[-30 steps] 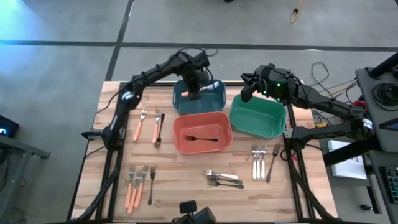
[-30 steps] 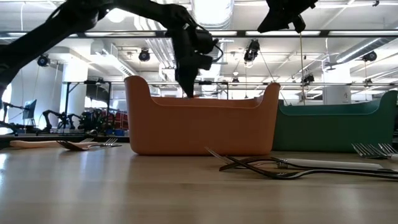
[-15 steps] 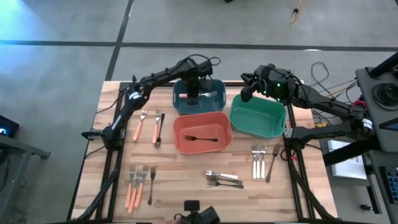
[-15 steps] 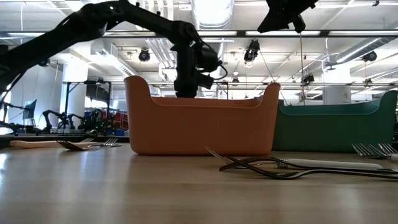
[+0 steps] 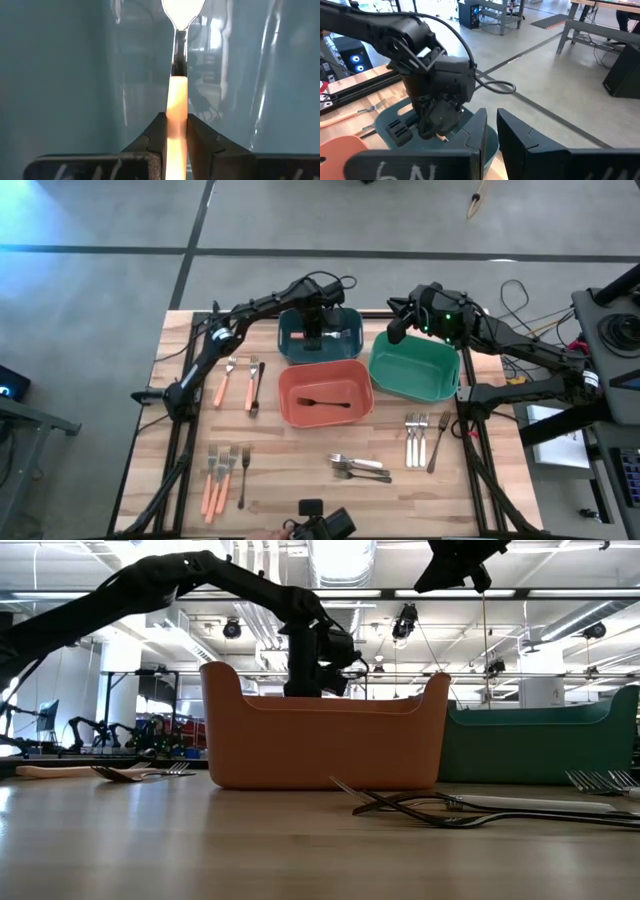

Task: Sort silverware by color (type)
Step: Put the orange fork into the blue bin, then put the white fork into the green bin

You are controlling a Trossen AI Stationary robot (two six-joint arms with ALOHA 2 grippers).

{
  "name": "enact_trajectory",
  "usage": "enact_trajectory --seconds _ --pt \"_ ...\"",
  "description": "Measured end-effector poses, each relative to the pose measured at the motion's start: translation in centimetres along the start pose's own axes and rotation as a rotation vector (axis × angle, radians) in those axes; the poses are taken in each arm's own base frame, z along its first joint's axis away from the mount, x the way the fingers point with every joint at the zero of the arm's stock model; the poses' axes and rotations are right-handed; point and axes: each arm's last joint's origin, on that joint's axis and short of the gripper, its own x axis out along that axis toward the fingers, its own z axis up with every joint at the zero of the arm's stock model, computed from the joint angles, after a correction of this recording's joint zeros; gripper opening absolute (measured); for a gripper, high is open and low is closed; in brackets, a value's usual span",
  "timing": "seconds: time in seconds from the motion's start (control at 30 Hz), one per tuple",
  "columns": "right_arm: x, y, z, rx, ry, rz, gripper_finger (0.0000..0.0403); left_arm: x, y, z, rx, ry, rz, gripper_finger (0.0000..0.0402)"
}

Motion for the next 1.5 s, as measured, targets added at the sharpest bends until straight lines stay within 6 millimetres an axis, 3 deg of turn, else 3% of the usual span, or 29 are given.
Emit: enact_trajectory --seconds 0.23,0.77,1.17,1.3,1.5 --pt "0.0 0.0 0.0 0.0 0.0 0.0 0.0036 1.9 0.1 0.3 -0.026 0.034 -0.008 0.0043" --pt "0.0 0.0 0.0 0.0 0.0 0.0 0.0036 1.9 0.1 0.5 -0.087 0.014 -0.005 0.0046" --pt "0.0 0.0 0.0 -0.014 0.0 0.0 0.0036 1.7 0.1 0.4 -0.122 0.016 -0.01 0.0089" --pt "0.0 0.0 0.0 -0.019 0.0 0.001 0.0036 0.5 0.2 0.6 -0.128 -0.008 0.002 0.0091" --pt "0.0 -0.1 0.0 -0.018 0.0 -0.003 0.0036 -4.4 0.0 0.1 -0.207 -0.119 0.046 0.0091"
